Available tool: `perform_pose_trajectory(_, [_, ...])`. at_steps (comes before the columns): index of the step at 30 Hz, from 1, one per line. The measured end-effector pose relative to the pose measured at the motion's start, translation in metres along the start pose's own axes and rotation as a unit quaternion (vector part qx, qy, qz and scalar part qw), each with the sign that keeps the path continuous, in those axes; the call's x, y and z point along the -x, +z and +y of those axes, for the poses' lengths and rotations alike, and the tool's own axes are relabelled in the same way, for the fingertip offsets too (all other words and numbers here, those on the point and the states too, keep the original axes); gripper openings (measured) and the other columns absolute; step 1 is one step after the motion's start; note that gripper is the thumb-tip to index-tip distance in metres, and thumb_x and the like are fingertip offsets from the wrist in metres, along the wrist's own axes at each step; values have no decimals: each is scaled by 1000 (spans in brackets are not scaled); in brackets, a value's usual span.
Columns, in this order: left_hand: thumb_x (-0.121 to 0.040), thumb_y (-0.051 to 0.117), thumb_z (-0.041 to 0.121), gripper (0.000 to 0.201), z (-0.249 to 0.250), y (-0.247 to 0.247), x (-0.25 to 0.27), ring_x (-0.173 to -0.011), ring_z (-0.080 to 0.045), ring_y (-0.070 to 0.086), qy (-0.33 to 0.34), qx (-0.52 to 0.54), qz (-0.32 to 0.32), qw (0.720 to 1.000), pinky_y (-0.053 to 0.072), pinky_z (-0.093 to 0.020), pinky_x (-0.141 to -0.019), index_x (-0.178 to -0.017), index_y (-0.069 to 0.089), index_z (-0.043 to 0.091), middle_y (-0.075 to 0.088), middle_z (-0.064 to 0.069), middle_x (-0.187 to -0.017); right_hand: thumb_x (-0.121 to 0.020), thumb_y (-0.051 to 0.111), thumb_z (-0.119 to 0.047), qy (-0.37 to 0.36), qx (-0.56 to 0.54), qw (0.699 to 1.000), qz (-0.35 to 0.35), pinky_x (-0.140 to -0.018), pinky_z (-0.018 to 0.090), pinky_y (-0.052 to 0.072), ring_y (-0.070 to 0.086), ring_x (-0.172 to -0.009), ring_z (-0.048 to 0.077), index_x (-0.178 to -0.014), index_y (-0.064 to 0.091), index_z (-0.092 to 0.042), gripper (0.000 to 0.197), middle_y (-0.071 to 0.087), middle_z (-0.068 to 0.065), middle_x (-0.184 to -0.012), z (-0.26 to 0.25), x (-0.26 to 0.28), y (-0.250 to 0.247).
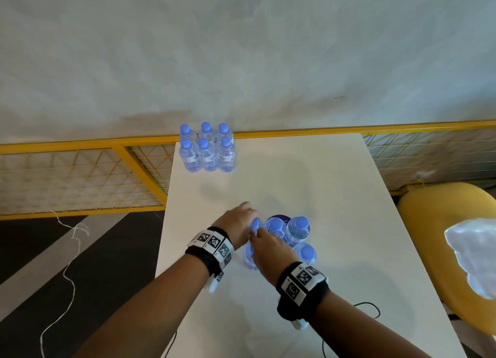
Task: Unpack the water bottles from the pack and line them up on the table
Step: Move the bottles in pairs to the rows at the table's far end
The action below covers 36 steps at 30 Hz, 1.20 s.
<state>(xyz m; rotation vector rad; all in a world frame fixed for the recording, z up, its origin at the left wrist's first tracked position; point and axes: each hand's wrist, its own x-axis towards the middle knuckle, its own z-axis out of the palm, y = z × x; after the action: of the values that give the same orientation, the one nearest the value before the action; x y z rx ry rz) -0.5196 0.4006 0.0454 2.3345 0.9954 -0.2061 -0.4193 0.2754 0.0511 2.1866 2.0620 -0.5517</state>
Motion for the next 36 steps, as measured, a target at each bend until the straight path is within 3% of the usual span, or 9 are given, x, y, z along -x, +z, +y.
perform_pose_trajectory(3, [-94,67,13,14,-3,-6,-6,-90,-34,66,14,-42,30,999,50,-38,-78,-106,61,9,50,-3,-113,-88,65,-14,-8,-25,1000,-6,-60,38,58,67,-76,25,-104,59,-14,17,55,5,-100,1,1,-10])
perform_pose_trajectory(9, [-96,68,17,18,-9,-68,-47,-94,-33,63,38,-46,90,994,52,-46,-89,-107,61,6,52,-7,-110,-94,55,-27,2,-127,992,23,-73,38,51,60,-89,31,-110,56,-13,21,52,8,-112,10,-14,-63])
perform_pose_trajectory(12, [-95,68,15,18,-11,-104,-80,-96,-32,62,59,-61,130,988,52,-48,-87,-107,61,5,56,-8,-111,-92,59,-32,-3,-125,991,43,-72,30,40,60,-91,31,-103,64,-14,22,50,3,-101,21,-38,-97])
perform_pose_trajectory(17, [-96,67,28,22,-19,-150,-142,-105,-30,62,56,-128,174,975,52,-49,-91,-114,64,16,61,-3,-117,-88,63,-32,-5,-125,990,69,-75,31,43,57,-88,26,-96,69,-14,20,46,0,-91,40,-102,-146])
perform_pose_trajectory(20, [-94,64,33,24,-30,-163,-180,-113,-28,58,33,-151,170,973,43,-48,-101,-115,65,22,62,1,-118,-89,64,-29,3,-110,991,74,-78,32,47,52,-83,21,-99,68,-13,19,48,3,-94,49,-149,-158])
perform_pose_trajectory(23, [-92,60,30,22,-43,-165,-210,-111,-27,56,4,-149,142,978,37,-50,-102,-112,66,24,61,3,-117,-88,64,-23,1,-106,991,76,-76,35,54,61,-84,25,-103,65,-12,19,56,6,-97,55,-195,-157])
perform_pose_trajectory(26, [-91,59,26,17,-57,-165,-232,-103,-30,60,-11,-140,120,983,44,-51,-98,-106,67,23,60,1,-112,-90,63,-20,4,-87,994,62,-68,32,47,56,-78,22,-107,62,-11,19,56,5,-97,60,-231,-148])
perform_pose_trajectory(29, [-91,59,20,6,-68,-164,-247,-97,-33,61,-14,-146,108,983,49,-45,-88,-94,63,23,56,1,-104,-91,61,-20,14,-66,996,49,-69,34,51,60,-81,25,-106,63,-9,19,60,9,-104,65,-258,-137])
perform_pose_trajectory(36, [-92,57,9,18,-88,-156,-258,-97,-33,64,-10,-156,110,982,58,-48,-84,-103,70,16,61,-5,-110,-95,56,-17,27,-55,997,53,-65,30,43,52,-76,22,-113,63,-7,22,54,8,-108,74,-291,-119])
